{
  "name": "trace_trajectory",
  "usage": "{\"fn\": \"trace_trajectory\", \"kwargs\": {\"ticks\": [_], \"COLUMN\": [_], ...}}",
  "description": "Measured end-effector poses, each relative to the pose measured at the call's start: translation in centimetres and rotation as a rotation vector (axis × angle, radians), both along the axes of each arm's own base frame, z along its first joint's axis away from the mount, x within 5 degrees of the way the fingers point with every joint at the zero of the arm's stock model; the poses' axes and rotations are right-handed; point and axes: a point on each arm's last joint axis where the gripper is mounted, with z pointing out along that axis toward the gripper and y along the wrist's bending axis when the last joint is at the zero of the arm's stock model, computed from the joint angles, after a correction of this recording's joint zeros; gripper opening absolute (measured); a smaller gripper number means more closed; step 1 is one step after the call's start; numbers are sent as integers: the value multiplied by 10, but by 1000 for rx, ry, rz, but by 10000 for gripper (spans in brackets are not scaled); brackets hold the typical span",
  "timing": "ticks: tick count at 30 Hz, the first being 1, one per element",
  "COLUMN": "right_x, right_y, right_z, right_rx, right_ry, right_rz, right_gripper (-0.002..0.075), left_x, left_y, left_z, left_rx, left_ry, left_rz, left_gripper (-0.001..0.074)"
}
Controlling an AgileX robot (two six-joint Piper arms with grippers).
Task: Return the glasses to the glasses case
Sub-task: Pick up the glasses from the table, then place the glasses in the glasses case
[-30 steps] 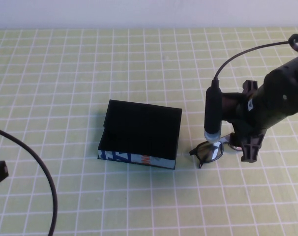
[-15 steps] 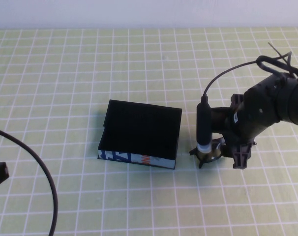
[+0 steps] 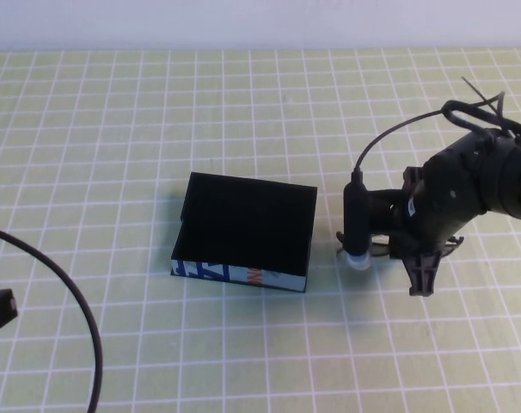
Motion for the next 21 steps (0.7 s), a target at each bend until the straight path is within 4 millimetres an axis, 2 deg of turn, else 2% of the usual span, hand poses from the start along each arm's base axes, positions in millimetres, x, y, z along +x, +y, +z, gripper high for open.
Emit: {"fn": "trace_trajectory", "kwargs": {"ticks": [1, 8, 11, 16, 21], "right_x": [0, -10, -17, -25, -23], "right_y": [0, 1, 9, 45, 85], "right_z": [3, 38, 50, 77, 102], "right_rx": [4, 115, 175, 301, 369], "right_ry": [-7, -56, -59, -25, 47], "right_rz": [0, -40, -46, -22, 26], "right_gripper": [64, 65, 65, 65, 64], "left_x": [0, -1, -1, -1, -2], "left_y": [0, 0, 0, -1, -2], "left_z": [0, -1, -1, -2, -2], "left_rx": [0, 0, 0, -16, -25], "left_ry": [2, 14, 16, 26, 38], "left_rz": [0, -2, -2, -3, -4], "left_gripper": [-4, -4, -4, -4, -4]}}
